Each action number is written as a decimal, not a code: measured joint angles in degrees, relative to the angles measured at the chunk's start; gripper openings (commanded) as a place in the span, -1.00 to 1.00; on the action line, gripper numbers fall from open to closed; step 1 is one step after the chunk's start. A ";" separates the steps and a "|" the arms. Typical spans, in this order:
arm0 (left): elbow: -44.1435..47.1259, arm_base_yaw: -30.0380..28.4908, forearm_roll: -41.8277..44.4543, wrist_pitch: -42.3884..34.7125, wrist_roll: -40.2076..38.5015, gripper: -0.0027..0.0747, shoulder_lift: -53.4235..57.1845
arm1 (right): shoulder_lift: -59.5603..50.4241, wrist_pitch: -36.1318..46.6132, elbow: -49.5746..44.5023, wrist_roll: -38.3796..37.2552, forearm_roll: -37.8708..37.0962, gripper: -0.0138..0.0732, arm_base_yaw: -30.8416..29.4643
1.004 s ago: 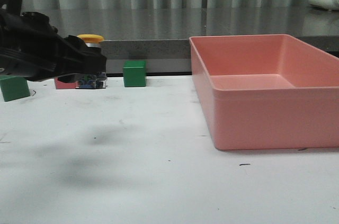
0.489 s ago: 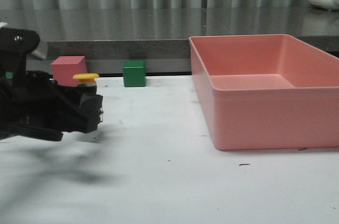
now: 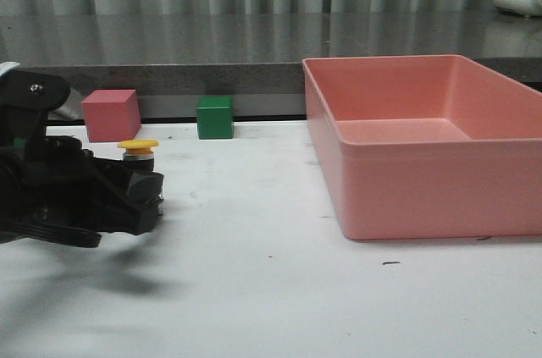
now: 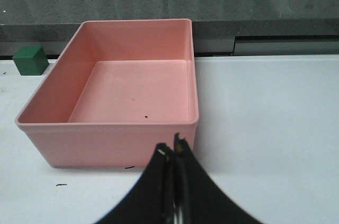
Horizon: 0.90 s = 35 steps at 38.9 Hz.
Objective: Place and stand button with both arms
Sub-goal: 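Lower the upright button onto the table and open the left gripper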
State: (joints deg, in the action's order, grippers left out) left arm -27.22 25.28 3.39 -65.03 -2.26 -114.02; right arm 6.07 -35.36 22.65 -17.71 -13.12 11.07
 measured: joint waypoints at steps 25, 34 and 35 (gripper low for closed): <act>1.85 0.00 0.85 -0.68 0.00 0.44 3.12 | 0.00 0.00 0.00 0.00 0.00 -0.84 0.00; 2.06 0.47 4.28 2.33 -0.96 0.39 15.24 | 0.00 0.00 0.00 0.00 0.00 -0.84 0.00; 2.18 0.47 4.28 3.41 -1.09 0.39 17.07 | 0.00 0.00 0.00 0.00 0.00 -0.84 0.00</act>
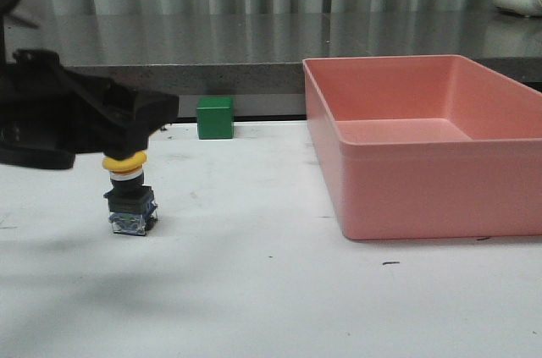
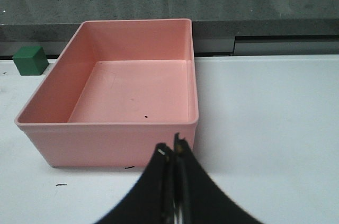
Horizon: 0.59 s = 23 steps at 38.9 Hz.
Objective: Place and stand button with both arms
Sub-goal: 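Lower the upright button onto the table and open the left gripper, then raise the left gripper away from the standing button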
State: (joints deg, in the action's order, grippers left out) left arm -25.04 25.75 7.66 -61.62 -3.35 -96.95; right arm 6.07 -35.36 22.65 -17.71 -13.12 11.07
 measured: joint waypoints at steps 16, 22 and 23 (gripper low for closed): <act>-4.73 0.10 0.02 45.87 -5.85 0.38 29.91 | 0.00 0.00 0.00 0.00 0.00 -0.84 0.00; -4.86 0.10 0.02 54.23 -5.97 0.08 39.17 | 0.00 0.00 0.00 0.00 0.00 -0.84 0.00; -4.94 0.10 0.02 56.01 -5.97 -0.01 41.17 | 0.00 0.00 0.00 0.00 0.00 -0.84 0.00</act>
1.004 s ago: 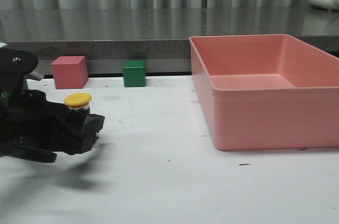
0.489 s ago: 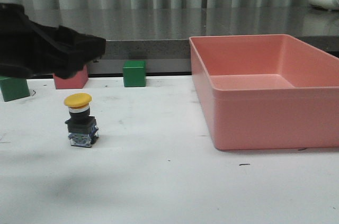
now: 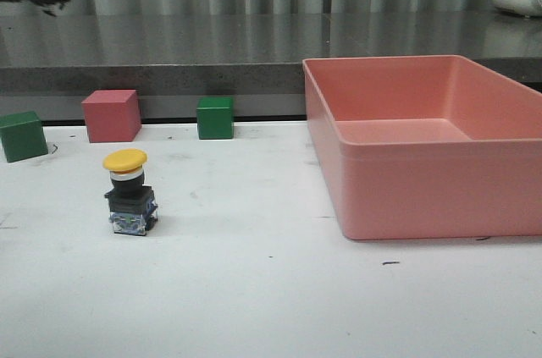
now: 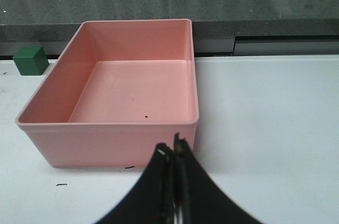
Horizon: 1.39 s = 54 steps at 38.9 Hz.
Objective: Place and stand button with both arms
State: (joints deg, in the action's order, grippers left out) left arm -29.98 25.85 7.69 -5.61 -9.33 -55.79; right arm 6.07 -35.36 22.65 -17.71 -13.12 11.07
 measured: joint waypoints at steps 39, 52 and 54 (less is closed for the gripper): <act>-0.14 0.00 -0.32 42.01 -0.10 -0.98 52.07 | 0.00 0.00 0.00 0.00 0.00 -0.84 0.00; -0.32 0.00 -0.44 44.73 -0.10 -0.98 56.07 | 0.00 0.00 0.00 0.00 0.00 -0.84 0.00; -0.32 0.00 -0.44 44.73 -0.10 -0.98 56.07 | 0.00 0.00 0.00 0.00 0.00 -0.84 0.00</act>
